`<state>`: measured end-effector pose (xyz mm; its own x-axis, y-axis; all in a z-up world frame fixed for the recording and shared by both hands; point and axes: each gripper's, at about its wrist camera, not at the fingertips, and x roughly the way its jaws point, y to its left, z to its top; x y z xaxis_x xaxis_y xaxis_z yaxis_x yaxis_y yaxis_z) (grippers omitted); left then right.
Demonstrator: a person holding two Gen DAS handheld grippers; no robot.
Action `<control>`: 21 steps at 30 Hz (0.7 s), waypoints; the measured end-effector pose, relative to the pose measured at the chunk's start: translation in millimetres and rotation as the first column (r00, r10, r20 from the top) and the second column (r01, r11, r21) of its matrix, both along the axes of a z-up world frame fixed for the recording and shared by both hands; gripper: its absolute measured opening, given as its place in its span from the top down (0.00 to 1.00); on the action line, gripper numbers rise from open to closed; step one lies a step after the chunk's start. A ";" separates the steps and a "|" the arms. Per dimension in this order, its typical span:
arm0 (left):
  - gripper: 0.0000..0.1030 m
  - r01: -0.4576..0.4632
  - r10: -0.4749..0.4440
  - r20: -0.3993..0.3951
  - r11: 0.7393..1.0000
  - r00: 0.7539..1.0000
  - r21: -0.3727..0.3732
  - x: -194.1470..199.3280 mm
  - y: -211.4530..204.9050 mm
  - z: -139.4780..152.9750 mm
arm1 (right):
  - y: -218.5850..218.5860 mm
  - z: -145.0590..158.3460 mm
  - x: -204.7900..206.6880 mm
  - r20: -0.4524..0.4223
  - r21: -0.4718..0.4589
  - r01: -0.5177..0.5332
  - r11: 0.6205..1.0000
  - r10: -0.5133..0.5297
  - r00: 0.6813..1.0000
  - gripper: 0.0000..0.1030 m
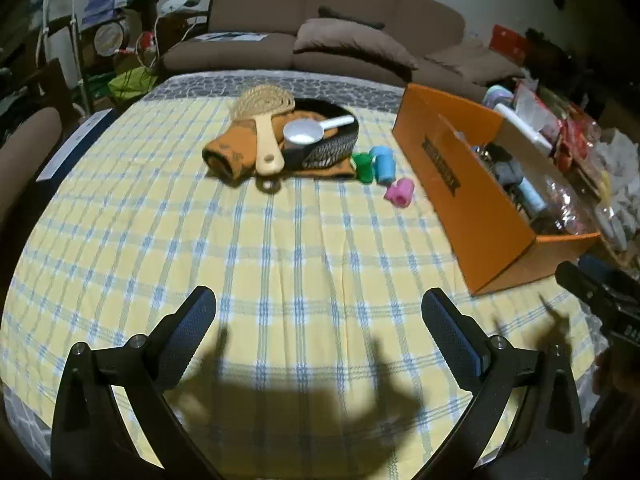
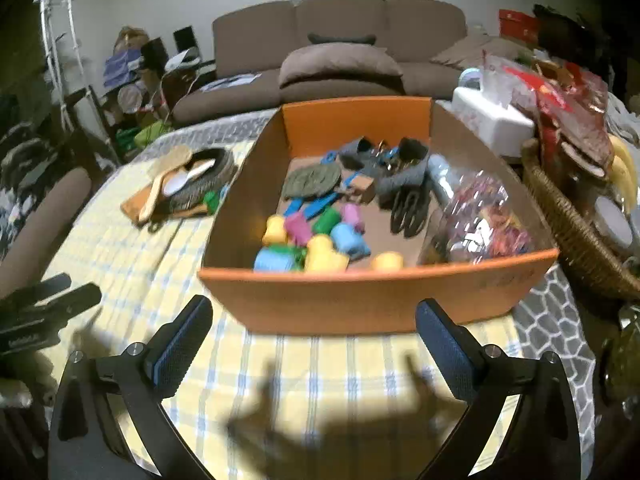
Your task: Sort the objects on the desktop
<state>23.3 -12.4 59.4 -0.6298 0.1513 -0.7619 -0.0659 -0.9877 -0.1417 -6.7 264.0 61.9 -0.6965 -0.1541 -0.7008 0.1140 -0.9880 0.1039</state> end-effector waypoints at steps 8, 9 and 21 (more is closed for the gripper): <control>0.00 -0.006 0.009 0.056 0.998 0.998 -0.060 2.3 17.2 -34.5 | -13.6 -39.2 -8.2 0.061 0.033 -0.042 0.999 0.040 0.997 0.00; 0.00 -0.007 0.010 0.059 0.998 0.998 -0.064 2.5 18.0 -36.7 | -13.2 -42.9 -9.6 0.067 0.029 -0.040 0.999 0.038 0.997 0.00; 0.00 -0.018 0.024 0.082 0.997 0.996 -0.069 -3.3 20.0 -52.4 | -11.7 -61.5 -18.0 0.100 0.030 -0.007 1.000 0.004 0.995 0.00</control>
